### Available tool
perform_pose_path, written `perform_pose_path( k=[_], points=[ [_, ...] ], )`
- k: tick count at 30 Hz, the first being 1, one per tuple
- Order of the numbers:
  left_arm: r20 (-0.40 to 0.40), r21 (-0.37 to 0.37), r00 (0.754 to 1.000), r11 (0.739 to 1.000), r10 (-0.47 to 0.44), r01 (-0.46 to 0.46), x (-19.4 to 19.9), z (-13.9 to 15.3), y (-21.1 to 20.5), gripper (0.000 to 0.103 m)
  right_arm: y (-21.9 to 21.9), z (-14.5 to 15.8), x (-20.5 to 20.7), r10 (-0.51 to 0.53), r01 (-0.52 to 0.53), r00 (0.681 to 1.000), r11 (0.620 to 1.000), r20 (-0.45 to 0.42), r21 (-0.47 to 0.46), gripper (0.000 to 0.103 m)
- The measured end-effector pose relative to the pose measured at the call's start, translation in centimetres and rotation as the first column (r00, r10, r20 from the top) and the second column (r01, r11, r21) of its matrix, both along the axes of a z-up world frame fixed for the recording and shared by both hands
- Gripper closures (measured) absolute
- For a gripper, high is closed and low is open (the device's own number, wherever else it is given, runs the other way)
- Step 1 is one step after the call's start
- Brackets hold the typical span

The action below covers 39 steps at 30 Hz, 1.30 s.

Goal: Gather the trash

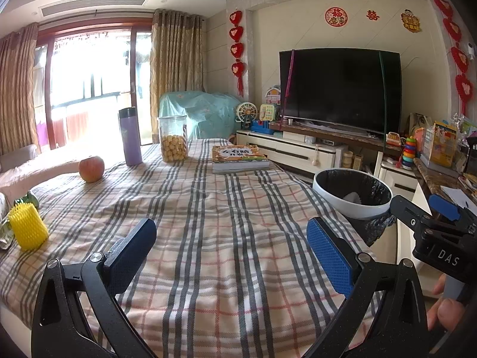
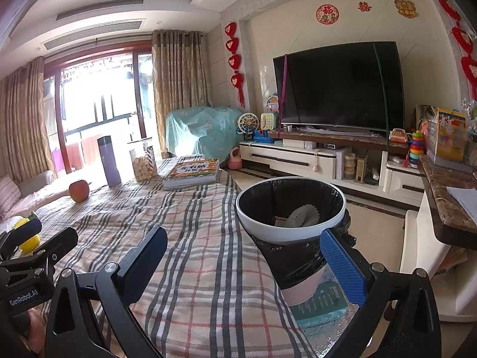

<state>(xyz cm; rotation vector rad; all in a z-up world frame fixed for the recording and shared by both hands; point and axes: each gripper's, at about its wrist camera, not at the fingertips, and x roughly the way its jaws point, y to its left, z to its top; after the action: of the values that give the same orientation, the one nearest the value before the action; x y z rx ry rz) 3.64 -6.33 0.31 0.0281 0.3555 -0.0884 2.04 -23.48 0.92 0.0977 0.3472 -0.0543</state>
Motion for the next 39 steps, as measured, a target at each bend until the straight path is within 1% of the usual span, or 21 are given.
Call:
perform_pose_path(
  k=[39],
  points=[
    [0.001, 0.006, 1.0, 1.0, -0.005, 0.005, -0.12, -0.02, 0.14, 0.0, 0.44, 0.49, -0.41, 0.016, -0.016, 1.0, 1.0, 0.01, 0.008, 0.0]
  ],
)
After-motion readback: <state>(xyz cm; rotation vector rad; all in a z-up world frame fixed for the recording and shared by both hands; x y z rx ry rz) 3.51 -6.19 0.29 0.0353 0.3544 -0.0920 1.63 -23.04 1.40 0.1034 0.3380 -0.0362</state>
